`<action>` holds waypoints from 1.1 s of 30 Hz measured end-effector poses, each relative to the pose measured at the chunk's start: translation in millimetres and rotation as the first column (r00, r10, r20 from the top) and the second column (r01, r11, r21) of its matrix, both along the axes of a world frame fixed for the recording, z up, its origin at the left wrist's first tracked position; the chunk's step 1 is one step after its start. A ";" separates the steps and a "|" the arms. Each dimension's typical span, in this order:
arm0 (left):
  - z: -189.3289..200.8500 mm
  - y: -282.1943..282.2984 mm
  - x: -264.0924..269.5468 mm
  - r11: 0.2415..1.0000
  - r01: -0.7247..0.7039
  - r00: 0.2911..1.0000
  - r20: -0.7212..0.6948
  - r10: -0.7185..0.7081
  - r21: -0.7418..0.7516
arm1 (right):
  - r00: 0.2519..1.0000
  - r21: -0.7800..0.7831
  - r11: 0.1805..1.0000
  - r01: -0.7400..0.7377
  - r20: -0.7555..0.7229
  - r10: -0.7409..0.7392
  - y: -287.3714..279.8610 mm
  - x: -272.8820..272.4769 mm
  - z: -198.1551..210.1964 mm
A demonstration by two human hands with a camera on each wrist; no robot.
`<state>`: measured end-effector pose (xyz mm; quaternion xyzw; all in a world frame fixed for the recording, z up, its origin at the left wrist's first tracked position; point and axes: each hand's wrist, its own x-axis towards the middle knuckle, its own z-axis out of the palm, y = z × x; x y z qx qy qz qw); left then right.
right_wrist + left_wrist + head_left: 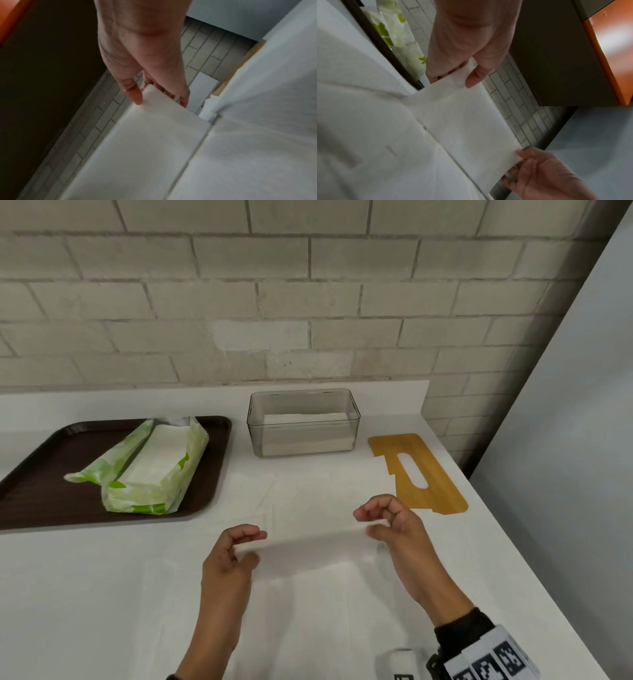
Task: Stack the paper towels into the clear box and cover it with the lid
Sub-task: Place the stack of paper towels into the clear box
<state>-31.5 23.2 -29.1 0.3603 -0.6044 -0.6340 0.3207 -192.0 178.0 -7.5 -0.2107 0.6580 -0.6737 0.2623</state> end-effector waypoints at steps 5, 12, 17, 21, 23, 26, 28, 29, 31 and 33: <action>-7.6 2.3 -6.5 1.000 0.003 0.997 0.073 -0.003 0.008 | 0.999 0.201 0.979 0.032 0.000 -0.033 -4.0 5.0 -15.6; 9.0 -0.3 -6.0 1.000 -0.007 1.000 0.015 0.007 0.000 | 0.998 0.155 0.986 0.062 -0.026 -0.058 0.8 0.5 -7.0; 0.2 -1.3 -2.5 0.999 -0.014 0.999 0.035 0.012 0.051 | 1.000 0.336 0.941 -0.026 0.018 0.021 2.0 -3.0 -19.2; -1.1 -12.6 12.4 0.998 0.039 0.997 0.063 -0.042 0.057 | 0.997 0.306 0.952 0.011 -0.080 0.014 -4.0 -13.1 1.8; -1.9 -21.6 24.0 0.981 0.193 0.966 0.178 -0.186 -0.018 | 0.984 0.226 0.973 -0.047 -0.157 0.084 -13.3 -19.1 23.3; 11.2 -21.0 34.2 0.802 0.597 0.743 0.352 -0.569 0.036 | 0.918 0.184 0.955 -0.233 -0.283 0.278 -37.9 -22.1 57.4; 17.4 -15.1 30.6 0.785 0.612 0.750 0.244 -0.615 0.097 | 0.829 0.246 0.894 -0.374 -0.343 0.442 -61.4 -16.8 73.4; 19.9 -10.7 27.1 0.822 0.555 0.807 0.157 -0.569 0.123 | 0.783 0.277 0.856 -0.437 -0.351 0.513 -73.3 -12.5 77.8; 21.3 -4.3 19.6 0.901 0.382 0.919 0.019 -0.394 0.206 | 0.725 0.295 0.794 -0.531 -0.327 0.606 -94.1 -7.4 77.6; 18.6 -6.4 20.3 0.943 0.220 0.974 0.001 -0.227 0.250 | 0.769 0.234 0.803 -0.548 -0.236 0.594 -109.1 -12.5 69.2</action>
